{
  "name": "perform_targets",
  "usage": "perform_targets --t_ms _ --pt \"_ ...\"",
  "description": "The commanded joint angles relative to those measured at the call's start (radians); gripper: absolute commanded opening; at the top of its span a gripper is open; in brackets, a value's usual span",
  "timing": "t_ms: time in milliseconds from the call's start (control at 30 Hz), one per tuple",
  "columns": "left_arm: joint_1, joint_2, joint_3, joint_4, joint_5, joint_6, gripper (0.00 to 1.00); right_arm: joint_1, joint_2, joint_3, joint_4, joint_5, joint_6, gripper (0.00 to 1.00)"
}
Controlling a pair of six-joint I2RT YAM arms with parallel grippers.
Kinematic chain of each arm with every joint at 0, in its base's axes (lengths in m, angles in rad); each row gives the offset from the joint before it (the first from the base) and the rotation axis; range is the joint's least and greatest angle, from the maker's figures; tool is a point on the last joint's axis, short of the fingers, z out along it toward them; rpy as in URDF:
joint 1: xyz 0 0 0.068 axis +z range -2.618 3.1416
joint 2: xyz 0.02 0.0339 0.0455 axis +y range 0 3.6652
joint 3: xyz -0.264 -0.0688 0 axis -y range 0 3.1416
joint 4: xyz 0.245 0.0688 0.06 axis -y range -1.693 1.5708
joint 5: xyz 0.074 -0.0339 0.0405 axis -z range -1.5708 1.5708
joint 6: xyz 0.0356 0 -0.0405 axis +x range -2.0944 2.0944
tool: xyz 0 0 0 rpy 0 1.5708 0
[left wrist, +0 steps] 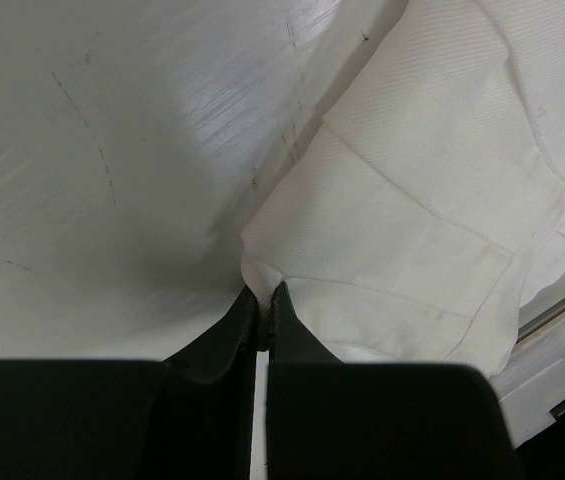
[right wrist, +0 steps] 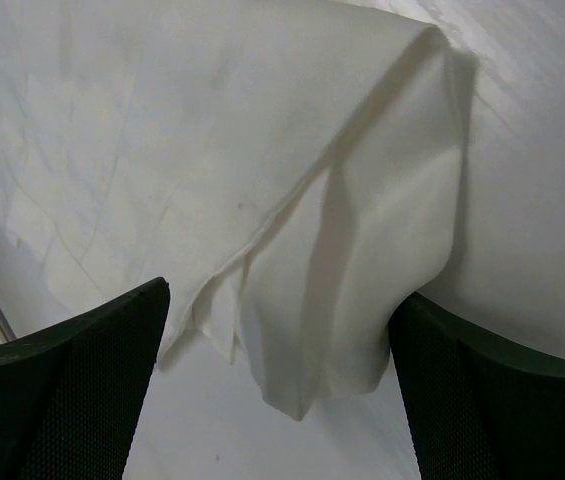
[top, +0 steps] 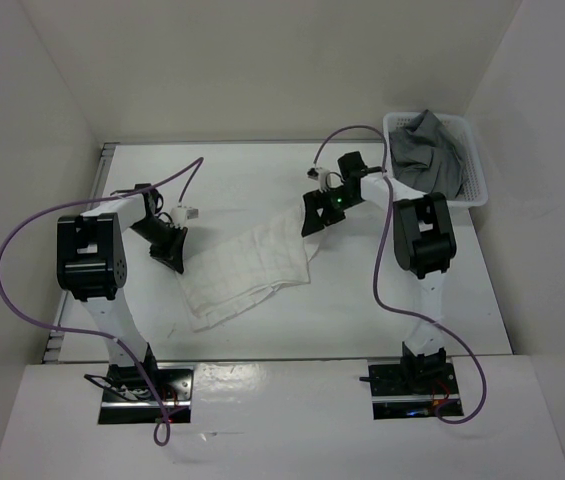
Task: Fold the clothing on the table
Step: Fold the skirt
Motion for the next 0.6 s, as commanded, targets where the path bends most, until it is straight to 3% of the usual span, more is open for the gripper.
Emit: perform_targets --t_ms 0,233,367,567 --pt "-0.004 0.036 -0.008 0.054 -0.031 0.011 0.02 0.054 0.053 0.001 -0.078 0.018 -0.021 0.92" --pt "-0.004 0.017 -0.037 0.063 -0.05 0.02 0.02 0.102 0.071 0.021 -0.078 0.018 -0.021 0.92" --pt "-0.004 -0.003 -0.046 0.063 -0.061 0.02 0.02 0.111 0.081 0.03 -0.078 0.018 -0.021 0.86" --pt "-0.004 -0.013 -0.056 0.063 -0.07 0.02 0.03 0.111 0.081 0.03 -0.068 0.038 -0.021 0.64"
